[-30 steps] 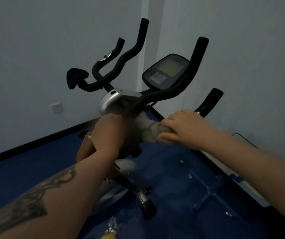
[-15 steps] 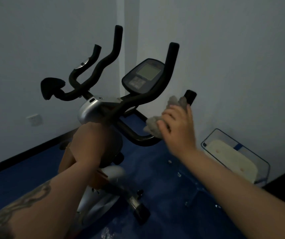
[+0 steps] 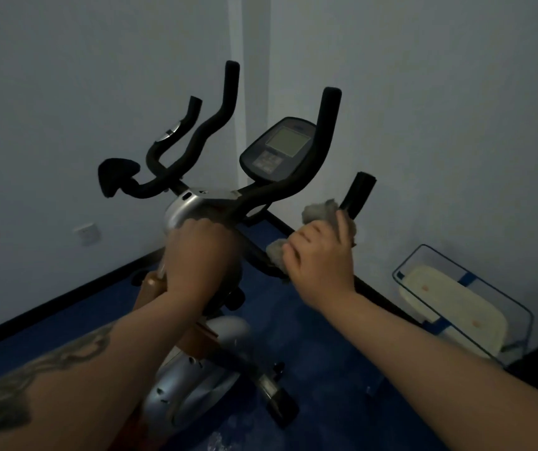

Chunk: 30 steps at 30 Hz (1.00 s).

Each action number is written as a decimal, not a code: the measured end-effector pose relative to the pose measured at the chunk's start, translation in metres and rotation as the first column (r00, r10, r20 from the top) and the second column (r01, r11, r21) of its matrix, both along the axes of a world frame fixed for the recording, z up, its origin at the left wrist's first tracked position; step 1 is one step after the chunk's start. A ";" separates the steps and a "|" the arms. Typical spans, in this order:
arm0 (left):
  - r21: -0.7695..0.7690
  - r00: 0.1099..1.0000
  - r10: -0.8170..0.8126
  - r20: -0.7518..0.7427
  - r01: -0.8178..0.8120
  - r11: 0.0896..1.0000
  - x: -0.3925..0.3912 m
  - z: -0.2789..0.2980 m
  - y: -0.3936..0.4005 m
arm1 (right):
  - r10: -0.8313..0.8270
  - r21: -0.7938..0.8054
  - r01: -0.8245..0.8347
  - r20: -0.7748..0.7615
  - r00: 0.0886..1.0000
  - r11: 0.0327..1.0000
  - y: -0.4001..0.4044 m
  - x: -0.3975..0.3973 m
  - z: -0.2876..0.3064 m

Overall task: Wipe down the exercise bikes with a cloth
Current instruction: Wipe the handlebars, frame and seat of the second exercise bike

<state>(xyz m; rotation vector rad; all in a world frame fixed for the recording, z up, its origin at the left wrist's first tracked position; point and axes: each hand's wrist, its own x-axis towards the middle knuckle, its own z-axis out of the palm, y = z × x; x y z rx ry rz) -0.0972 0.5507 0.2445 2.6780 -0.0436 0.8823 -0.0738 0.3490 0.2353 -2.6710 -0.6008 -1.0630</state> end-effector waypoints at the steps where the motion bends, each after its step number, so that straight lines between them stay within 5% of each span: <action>1: 0.016 0.997 -0.075 -0.027 0.076 0.997 0.003 0.004 -0.005 | 0.076 -0.075 -0.075 0.005 0.997 0.994 -0.005 0.001 0.002; 5: -0.042 0.979 -0.197 -0.044 0.195 0.980 0.008 0.007 -0.012 | 0.299 -0.278 -0.286 0.007 0.954 0.917 -0.052 0.033 0.031; 10: -0.107 0.985 -0.155 0.074 0.162 0.981 0.008 -0.004 -0.004 | 0.077 0.211 -0.083 0.038 0.996 0.974 -0.030 0.023 0.007; 12: -0.102 0.985 -0.149 0.089 0.158 0.982 0.009 -0.006 -0.004 | 0.103 0.264 -0.117 0.064 0.993 0.957 -0.019 0.020 -0.003; 16: -0.098 0.983 -0.149 0.106 0.160 0.982 0.011 -0.007 -0.001 | 0.351 -0.143 -0.332 0.142 0.926 0.932 -0.067 0.053 0.031; 19: -0.096 0.987 -0.139 0.085 0.147 0.984 0.011 -0.007 -0.002 | 0.343 -0.311 -0.270 0.212 0.915 0.911 -0.095 0.084 0.067; 21: -0.095 0.988 -0.128 0.091 0.137 0.986 0.011 -0.008 -0.001 | 0.287 -0.180 -0.253 0.195 0.938 0.950 -0.094 0.088 0.070; 23: -0.092 0.988 -0.126 0.092 0.134 0.987 0.011 -0.008 -0.001 | 0.169 0.191 -0.184 0.092 0.981 0.964 -0.076 0.074 0.055; 26: -0.088 0.989 -0.121 0.085 0.129 0.988 0.012 -0.008 0.000 | 0.047 0.714 0.011 -0.062 0.997 0.700 -0.029 0.047 0.031; 28: -0.096 0.988 -0.124 0.086 0.133 0.986 0.012 -0.007 -0.001 | 0.004 0.828 0.067 -0.084 0.996 0.557 -0.011 0.044 0.035; 30: -0.102 0.987 -0.135 0.091 0.144 0.984 0.011 -0.007 -0.002 | 0.002 0.843 0.130 -0.153 0.988 0.522 -0.018 0.055 0.049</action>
